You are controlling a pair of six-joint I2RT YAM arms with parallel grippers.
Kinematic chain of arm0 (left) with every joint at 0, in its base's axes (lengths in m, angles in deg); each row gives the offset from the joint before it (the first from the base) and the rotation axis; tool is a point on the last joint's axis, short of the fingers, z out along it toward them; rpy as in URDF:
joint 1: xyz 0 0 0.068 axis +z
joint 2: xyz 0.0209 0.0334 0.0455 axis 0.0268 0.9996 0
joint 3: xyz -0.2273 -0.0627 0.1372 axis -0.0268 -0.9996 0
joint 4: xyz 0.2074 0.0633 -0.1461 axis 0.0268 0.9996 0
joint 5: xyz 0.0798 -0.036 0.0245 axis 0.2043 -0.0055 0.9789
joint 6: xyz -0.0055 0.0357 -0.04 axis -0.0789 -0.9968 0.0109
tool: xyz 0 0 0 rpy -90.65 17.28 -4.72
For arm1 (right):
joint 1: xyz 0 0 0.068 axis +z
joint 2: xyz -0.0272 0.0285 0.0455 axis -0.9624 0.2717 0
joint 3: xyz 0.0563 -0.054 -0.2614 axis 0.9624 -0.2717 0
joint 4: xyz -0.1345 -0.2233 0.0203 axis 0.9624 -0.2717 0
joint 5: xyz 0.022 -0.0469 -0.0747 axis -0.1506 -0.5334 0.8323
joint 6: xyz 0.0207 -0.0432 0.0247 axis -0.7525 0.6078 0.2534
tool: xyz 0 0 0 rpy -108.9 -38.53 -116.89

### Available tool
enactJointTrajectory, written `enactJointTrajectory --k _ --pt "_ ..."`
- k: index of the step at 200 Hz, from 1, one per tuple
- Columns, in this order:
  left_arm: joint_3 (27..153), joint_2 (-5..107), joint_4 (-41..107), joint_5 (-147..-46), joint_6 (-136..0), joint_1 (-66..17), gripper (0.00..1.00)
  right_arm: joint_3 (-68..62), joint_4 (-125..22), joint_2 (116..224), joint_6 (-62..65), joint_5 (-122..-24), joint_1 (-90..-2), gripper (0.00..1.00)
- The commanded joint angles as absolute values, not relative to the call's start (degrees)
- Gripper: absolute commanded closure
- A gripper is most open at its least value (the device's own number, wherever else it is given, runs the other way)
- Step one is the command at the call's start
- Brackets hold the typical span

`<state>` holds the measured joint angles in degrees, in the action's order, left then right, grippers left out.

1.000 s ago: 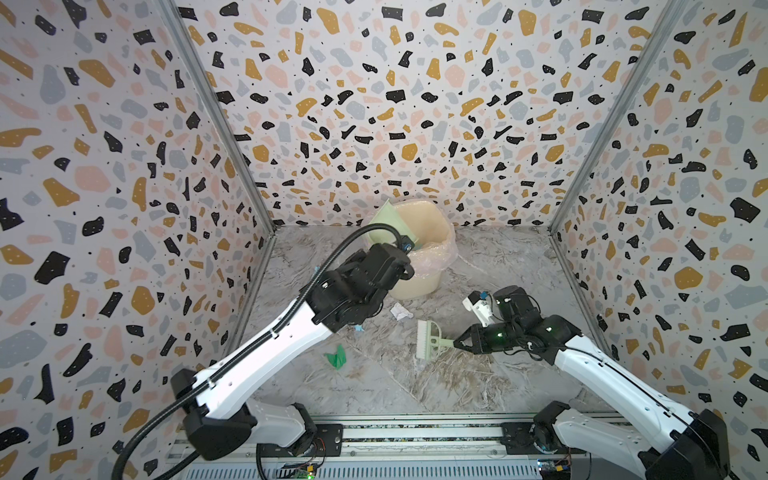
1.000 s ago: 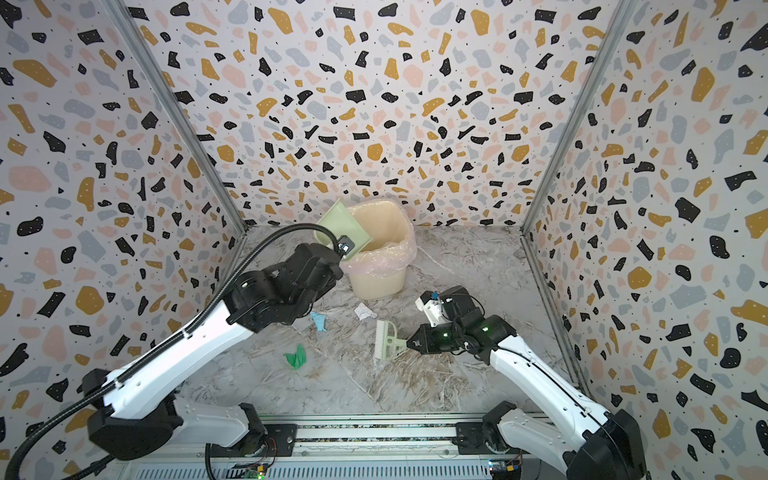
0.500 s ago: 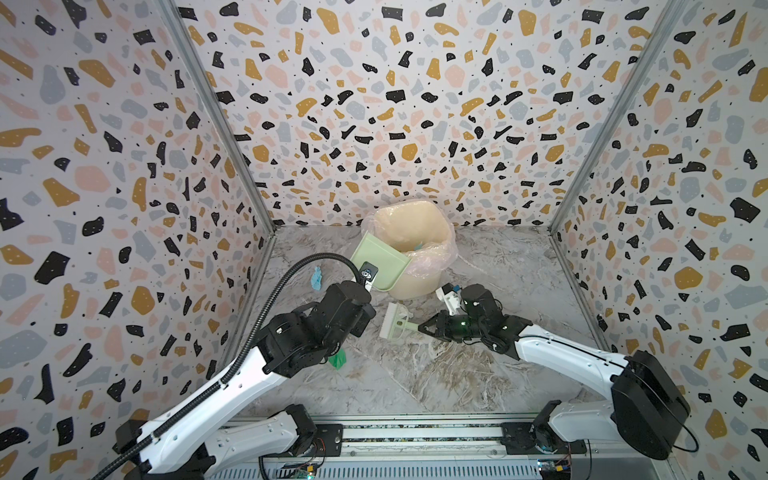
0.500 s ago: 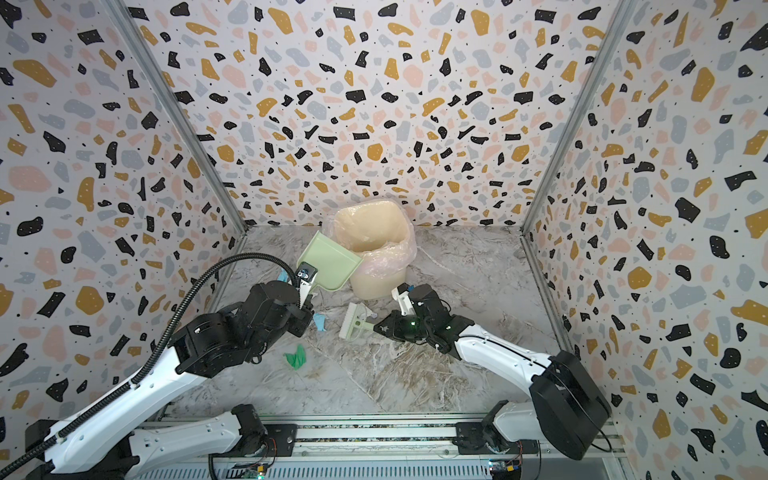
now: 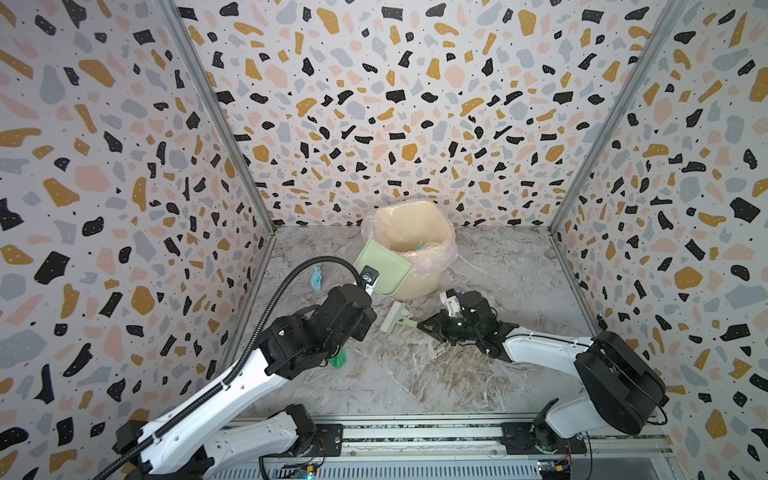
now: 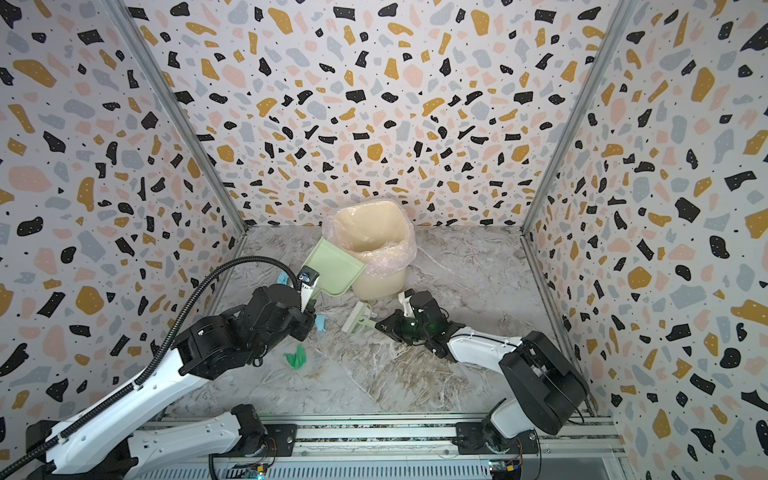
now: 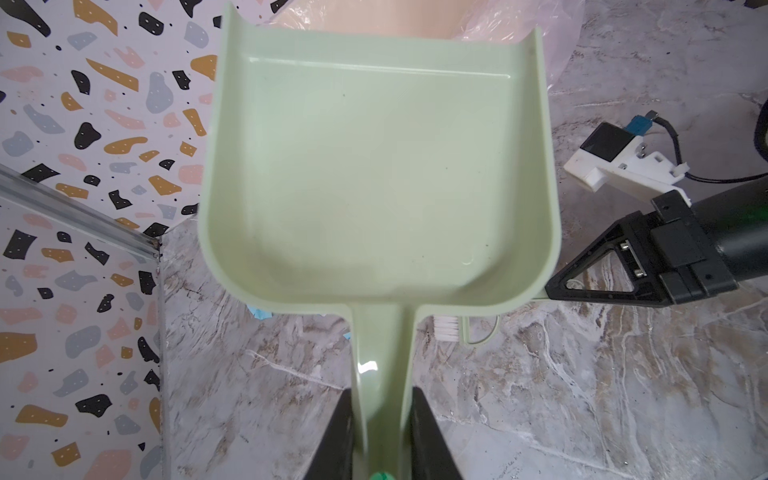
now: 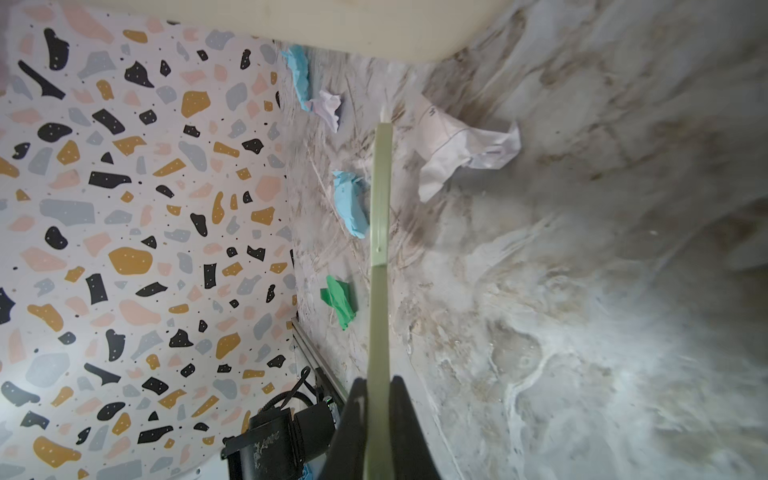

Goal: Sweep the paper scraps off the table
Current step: 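Lower the empty dustpan near the bin while the right gripper brings the brush beside it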

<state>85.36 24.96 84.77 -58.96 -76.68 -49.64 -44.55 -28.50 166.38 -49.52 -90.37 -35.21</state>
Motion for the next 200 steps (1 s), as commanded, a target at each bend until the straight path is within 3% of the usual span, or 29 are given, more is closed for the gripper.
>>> enactJointTrajectory --k 1,32,66,102,200 --pt "84.89 25.0 82.56 -59.52 -76.02 -49.85 1.0 -46.31 -26.58 163.55 -51.93 -89.35 -36.28 1.0" --pt "84.9 25.36 82.71 -59.61 -76.03 -49.82 1.0 -51.87 -31.43 156.29 -54.2 -89.01 -37.29 1.0" --pt "84.59 25.37 82.73 -59.86 -75.79 -49.79 1.0 -59.65 -45.55 138.09 -57.28 -85.86 -38.5 1.0" --pt "83.14 25.77 81.69 -61.36 -75.42 -49.88 1.0 -58.15 -58.58 124.86 -56.27 -84.6 -40.9 1.0" --pt "83.13 26.82 81.23 -62.42 -74.05 -50.85 1.0 -42.89 -38.21 155.93 -47.01 -91.26 -40.58 1.0"
